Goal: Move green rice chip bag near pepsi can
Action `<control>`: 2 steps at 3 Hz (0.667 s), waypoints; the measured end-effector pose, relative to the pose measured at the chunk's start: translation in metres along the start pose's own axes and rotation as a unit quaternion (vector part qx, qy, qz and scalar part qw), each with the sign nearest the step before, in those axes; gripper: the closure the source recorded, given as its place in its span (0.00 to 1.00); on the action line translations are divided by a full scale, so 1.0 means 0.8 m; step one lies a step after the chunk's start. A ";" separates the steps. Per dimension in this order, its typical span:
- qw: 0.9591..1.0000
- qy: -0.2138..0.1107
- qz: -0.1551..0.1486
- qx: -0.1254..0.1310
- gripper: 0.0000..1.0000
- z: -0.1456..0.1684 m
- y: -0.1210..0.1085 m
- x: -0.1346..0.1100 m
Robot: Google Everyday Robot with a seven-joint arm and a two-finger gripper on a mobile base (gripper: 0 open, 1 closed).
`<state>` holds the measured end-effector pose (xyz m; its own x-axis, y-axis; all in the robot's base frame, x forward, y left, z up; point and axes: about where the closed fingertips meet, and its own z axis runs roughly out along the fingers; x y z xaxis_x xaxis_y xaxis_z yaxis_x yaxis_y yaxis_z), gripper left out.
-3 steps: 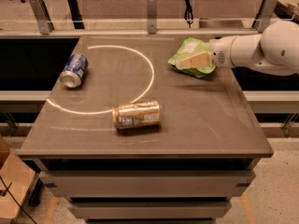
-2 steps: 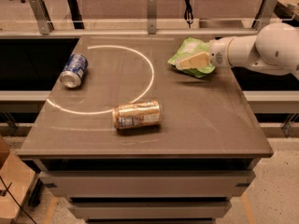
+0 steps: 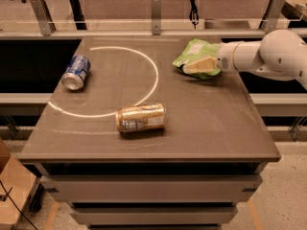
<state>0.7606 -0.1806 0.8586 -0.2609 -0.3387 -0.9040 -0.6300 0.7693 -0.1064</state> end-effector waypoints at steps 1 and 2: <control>1.000 0.000 -0.002 0.012 0.02 0.002 -0.008 0.006; 1.000 0.001 0.004 0.022 0.54 0.001 -0.016 0.011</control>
Offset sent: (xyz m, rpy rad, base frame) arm 0.0035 -0.0175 -0.0006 -0.0044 -0.0122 -0.0348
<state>0.7669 -0.1934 0.8514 -0.2668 -0.3327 -0.9045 -0.5945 0.7955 -0.1173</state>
